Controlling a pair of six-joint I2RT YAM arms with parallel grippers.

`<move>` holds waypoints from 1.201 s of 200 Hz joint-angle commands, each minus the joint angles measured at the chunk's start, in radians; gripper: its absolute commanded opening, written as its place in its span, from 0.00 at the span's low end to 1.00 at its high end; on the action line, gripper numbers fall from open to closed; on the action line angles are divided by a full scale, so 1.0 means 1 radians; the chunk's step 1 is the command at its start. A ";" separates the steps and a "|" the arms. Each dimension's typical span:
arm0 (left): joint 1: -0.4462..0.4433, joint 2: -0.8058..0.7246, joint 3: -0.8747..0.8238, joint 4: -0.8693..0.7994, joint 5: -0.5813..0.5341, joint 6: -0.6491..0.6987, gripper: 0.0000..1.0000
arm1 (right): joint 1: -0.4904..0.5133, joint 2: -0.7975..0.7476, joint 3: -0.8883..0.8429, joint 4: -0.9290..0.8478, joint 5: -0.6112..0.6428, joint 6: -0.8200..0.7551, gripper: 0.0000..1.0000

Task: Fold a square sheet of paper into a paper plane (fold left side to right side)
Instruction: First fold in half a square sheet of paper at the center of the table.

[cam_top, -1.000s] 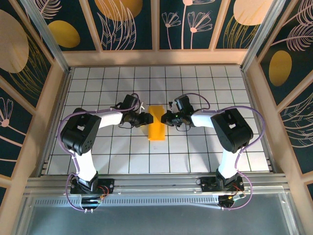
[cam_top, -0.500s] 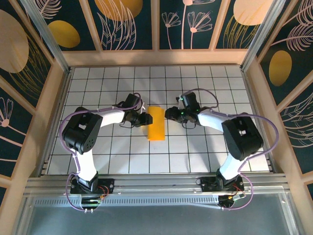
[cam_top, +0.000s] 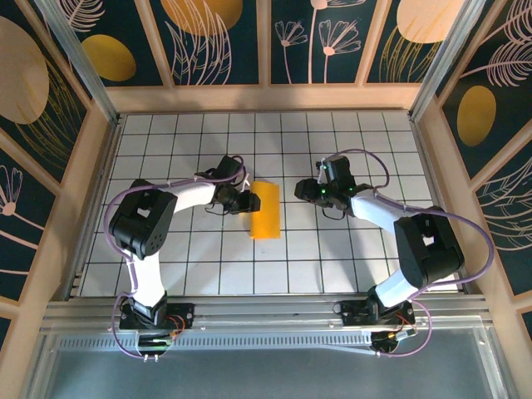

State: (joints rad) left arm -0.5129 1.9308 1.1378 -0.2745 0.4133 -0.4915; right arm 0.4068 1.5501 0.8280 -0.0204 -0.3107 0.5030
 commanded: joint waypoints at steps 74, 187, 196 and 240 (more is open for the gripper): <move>-0.014 0.103 0.027 -0.082 -0.070 0.048 0.41 | -0.005 -0.022 -0.021 -0.006 0.012 -0.012 0.48; -0.026 0.124 0.040 -0.095 -0.073 0.041 0.44 | -0.005 -0.030 -0.029 0.012 0.004 -0.003 0.53; -0.027 0.127 0.042 -0.097 -0.074 0.041 0.44 | -0.006 -0.031 -0.030 0.012 0.004 -0.003 0.54; -0.029 0.135 0.051 -0.109 -0.086 0.043 0.45 | -0.005 -0.039 -0.038 0.019 0.007 -0.001 0.59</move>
State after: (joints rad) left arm -0.5224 1.9667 1.2106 -0.3691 0.4057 -0.4637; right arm 0.4065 1.5490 0.8055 -0.0193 -0.3115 0.5030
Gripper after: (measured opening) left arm 0.449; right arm 0.577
